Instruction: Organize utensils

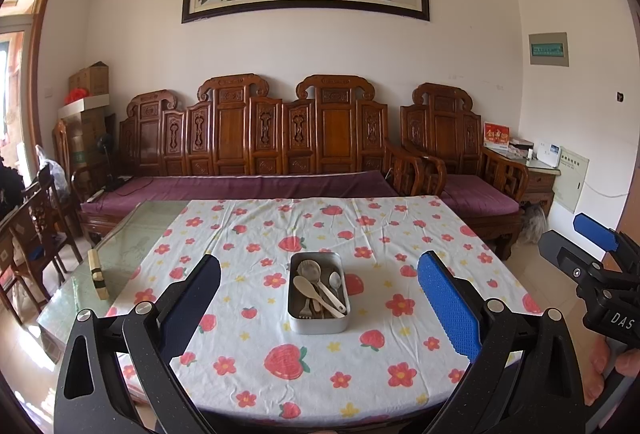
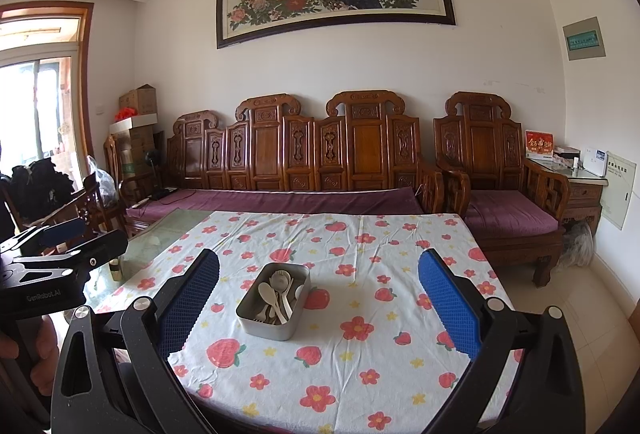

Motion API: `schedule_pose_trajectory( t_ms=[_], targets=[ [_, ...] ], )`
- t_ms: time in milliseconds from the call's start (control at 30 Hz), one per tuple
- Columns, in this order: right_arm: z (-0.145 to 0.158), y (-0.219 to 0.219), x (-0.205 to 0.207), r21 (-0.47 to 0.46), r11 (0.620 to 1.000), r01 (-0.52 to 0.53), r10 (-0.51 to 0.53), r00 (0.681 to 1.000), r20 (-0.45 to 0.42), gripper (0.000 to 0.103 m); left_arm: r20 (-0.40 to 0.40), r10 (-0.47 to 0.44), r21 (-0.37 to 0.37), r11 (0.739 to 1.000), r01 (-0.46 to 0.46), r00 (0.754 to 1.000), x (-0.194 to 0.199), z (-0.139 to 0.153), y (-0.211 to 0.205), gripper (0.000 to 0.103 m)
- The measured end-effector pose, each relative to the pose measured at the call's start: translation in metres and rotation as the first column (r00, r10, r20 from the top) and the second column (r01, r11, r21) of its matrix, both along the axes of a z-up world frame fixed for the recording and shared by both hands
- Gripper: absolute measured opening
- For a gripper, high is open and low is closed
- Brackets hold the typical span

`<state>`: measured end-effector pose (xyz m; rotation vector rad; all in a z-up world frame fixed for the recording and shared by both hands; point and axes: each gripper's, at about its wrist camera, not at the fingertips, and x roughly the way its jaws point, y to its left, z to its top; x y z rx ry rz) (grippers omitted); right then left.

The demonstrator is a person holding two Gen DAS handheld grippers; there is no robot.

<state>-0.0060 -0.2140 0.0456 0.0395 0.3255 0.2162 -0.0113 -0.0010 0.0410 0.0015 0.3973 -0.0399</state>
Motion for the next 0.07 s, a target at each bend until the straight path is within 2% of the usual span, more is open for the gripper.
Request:
schedule_pose_trajectory(
  t_ms=[67],
  targets=[
    [-0.0004,0.0005,-0.0004,0.001,1.0,0.0,0.0,1.0,0.0,0.1,0.0,-0.001,-0.001,1.0,0.001,1.0,-0.0003,0.0003,-0.0004,0.095]
  ],
)
